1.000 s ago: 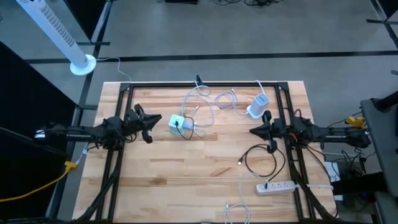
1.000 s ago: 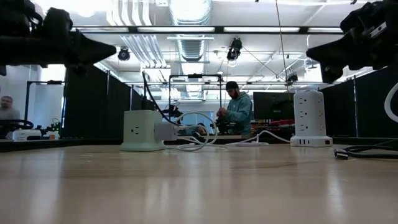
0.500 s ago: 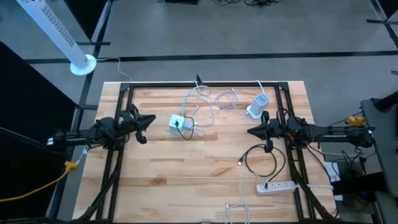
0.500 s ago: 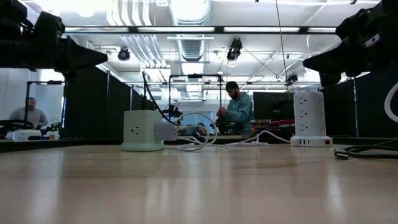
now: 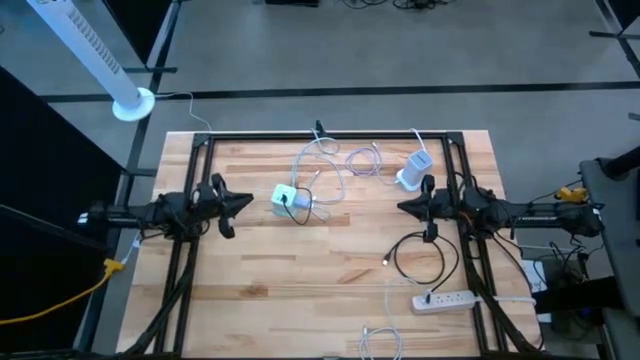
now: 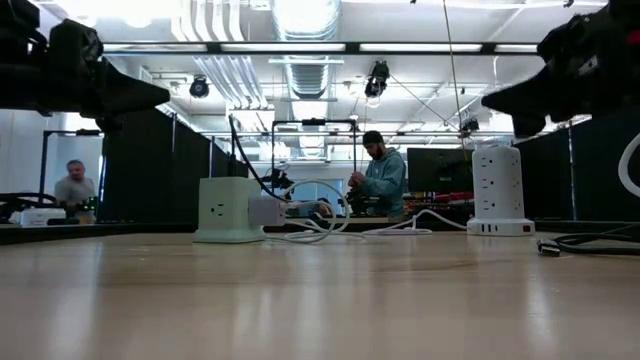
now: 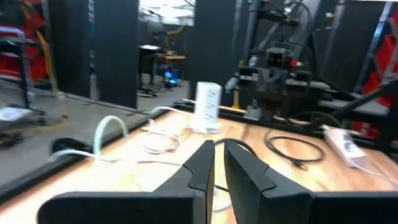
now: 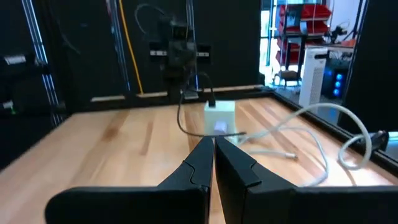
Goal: Insert USB
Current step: Return to Home Position
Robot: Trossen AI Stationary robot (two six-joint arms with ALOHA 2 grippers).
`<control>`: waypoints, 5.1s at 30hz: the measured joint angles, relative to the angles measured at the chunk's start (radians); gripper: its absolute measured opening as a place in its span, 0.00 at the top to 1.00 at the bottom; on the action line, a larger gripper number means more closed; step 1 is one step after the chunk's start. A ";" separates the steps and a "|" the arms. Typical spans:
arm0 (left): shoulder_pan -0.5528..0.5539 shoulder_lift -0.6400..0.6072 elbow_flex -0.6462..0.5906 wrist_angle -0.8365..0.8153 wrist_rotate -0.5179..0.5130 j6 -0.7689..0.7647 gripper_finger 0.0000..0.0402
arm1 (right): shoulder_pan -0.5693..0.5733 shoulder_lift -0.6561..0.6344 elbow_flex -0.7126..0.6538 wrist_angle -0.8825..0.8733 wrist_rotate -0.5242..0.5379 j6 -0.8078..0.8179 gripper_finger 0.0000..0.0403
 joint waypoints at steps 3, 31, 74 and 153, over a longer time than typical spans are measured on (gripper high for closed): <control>-0.019 -0.004 0.000 0.001 -0.022 0.012 0.94 | 0.000 0.021 0.000 -0.034 0.001 0.000 1.00; -0.037 0.029 0.000 0.000 -0.041 0.085 0.94 | 0.000 -0.284 -0.001 -0.296 0.044 0.004 1.00; -0.036 0.151 0.000 0.003 -0.048 0.077 0.94 | 0.002 -0.308 -0.001 -0.278 0.068 0.042 1.00; -0.032 0.103 0.000 0.101 -0.054 0.080 0.94 | 0.005 -0.291 -0.001 -0.250 0.068 0.043 1.00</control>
